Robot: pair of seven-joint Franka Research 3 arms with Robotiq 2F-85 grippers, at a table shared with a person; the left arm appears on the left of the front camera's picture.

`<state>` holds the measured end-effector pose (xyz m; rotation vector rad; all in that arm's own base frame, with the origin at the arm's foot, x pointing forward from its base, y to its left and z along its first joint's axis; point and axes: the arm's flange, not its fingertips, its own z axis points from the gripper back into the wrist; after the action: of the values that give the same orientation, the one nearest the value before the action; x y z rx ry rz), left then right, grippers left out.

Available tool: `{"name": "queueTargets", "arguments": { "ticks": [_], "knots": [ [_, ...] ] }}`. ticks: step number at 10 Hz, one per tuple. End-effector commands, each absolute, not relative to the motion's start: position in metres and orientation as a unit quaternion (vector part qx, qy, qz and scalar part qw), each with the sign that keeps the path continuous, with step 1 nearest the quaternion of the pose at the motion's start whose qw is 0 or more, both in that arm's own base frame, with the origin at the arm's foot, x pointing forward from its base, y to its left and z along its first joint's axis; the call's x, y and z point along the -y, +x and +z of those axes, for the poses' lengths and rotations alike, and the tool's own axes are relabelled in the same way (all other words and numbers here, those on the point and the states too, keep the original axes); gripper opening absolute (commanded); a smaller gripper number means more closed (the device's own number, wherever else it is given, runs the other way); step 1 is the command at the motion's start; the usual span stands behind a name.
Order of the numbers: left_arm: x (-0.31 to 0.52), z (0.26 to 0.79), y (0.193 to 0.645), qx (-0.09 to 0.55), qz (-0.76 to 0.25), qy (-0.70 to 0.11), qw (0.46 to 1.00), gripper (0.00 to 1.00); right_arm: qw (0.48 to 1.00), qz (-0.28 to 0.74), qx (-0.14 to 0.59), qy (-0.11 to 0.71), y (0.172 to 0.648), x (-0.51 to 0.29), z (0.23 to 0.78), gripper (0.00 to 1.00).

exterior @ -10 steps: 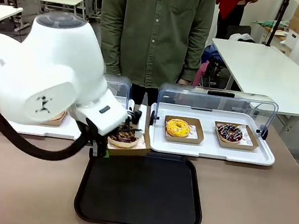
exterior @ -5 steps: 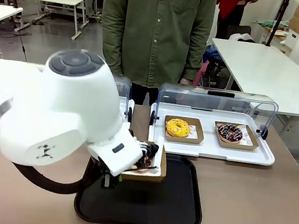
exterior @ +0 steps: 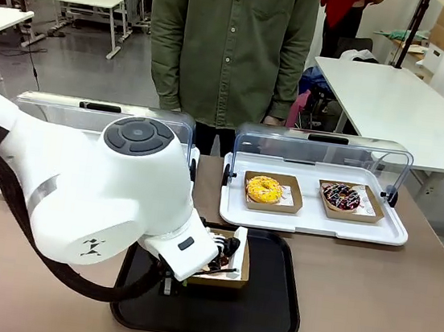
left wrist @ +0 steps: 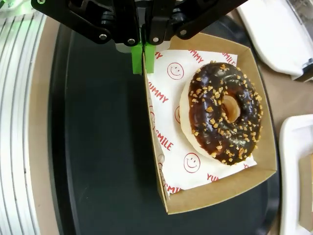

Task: Move the second donut from the left to the tray.
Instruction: Pick up the Paper togo box containing the Donut indicated by the person and place it on the Handle tray.

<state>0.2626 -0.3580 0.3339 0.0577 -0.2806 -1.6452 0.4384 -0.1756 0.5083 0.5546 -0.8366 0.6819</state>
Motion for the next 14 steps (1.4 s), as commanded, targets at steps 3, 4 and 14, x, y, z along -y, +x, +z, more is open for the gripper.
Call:
{"name": "queueTargets", "arguments": {
  "ticks": [3,4,14],
  "knots": [
    [0.371,0.320,0.271,0.121,-0.722,0.039,0.680,0.02,0.821,0.315,0.397,0.264,0.437,0.172,0.509,1.00],
    [0.372,0.317,0.273,0.116,-0.723,0.040,0.680,0.02,0.821,0.315,0.397,0.264,0.437,0.172,0.509,1.00],
    [0.366,0.343,0.277,0.097,-0.716,0.042,0.691,1.00,0.821,0.315,0.397,0.264,0.437,0.172,0.509,1.00]
  ]
}}
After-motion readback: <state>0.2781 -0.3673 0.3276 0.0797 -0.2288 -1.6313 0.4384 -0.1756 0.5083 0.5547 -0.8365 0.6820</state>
